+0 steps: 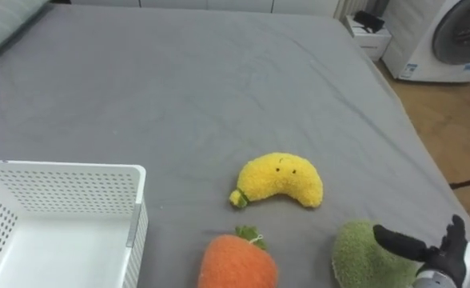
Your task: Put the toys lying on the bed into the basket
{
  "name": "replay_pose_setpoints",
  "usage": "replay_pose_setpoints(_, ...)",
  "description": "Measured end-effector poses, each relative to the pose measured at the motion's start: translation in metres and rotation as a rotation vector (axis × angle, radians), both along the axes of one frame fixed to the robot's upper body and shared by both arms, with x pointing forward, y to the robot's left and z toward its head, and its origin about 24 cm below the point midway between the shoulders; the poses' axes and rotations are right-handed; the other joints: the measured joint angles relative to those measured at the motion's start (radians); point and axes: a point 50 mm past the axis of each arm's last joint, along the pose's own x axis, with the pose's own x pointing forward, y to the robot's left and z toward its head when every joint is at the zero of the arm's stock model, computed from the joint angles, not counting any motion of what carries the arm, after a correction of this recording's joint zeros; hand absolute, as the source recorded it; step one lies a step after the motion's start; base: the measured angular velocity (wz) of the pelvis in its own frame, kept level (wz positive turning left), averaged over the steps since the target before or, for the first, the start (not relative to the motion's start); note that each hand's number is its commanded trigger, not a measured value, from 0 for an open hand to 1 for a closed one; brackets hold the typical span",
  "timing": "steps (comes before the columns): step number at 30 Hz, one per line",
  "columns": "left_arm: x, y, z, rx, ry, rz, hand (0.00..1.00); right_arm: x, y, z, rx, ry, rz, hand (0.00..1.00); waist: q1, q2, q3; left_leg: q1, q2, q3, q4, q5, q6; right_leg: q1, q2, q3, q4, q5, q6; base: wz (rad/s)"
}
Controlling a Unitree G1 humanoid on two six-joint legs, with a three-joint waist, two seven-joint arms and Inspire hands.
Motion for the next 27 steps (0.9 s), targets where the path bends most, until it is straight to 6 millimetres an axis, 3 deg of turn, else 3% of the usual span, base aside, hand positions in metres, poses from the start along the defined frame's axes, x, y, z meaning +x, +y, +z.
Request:
replay_pose_setpoints(4, -0.002, 0.000, 0.000, 0.002, 0.013, -0.010, 0.00, 0.010, 0.004, 0.010, -0.042, -0.035, 0.044, 0.00, 0.006, 0.000, 0.0007, 0.001, 0.000, -0.003, -0.001, 0.000, 0.000, 0.003, 0.000, -0.004, 0.000, 0.000, 0.000, 0.01)
replay_pose_setpoints(9, -0.004, -0.004, -0.001, -0.007, 0.040, -0.037, 0.00, 0.016, 0.018, 0.007, -0.093, 0.007, 0.146, 0.00, 0.005, -0.002, 0.0054, -0.005, 0.000, -0.003, -0.003, 0.000, 0.000, 0.004, 0.000, -0.001, 0.004, 0.000, 0.000, 0.00)
replay_pose_setpoints(12, -0.003, -0.004, -0.001, -0.004, 0.043, -0.040, 0.00, 0.019, 0.026, 0.006, -0.166, 0.051, 0.233, 0.00, 0.004, -0.005, 0.0042, -0.013, 0.000, -0.007, -0.001, 0.000, 0.000, 0.002, -0.001, -0.006, 0.002, 0.000, 0.000, 0.05)
replay_pose_setpoints(19, -0.005, -0.005, -0.001, -0.006, 0.053, -0.041, 0.00, 0.020, 0.029, 0.005, -0.267, 0.126, 0.335, 0.00, 0.007, -0.008, 0.0019, -0.013, -0.001, -0.004, 0.000, 0.000, 0.000, 0.004, -0.001, -0.007, 0.002, 0.000, 0.000, 0.00)
replay_pose_setpoints(27, -0.002, -0.004, -0.001, -0.015, 0.040, -0.036, 0.00, 0.009, 0.026, -0.013, -0.266, 0.248, 0.379, 0.00, 0.008, -0.006, 0.0034, -0.013, -0.001, -0.013, 0.006, 0.001, 0.001, 0.007, -0.005, -0.025, 0.000, 0.000, 0.000, 0.03)
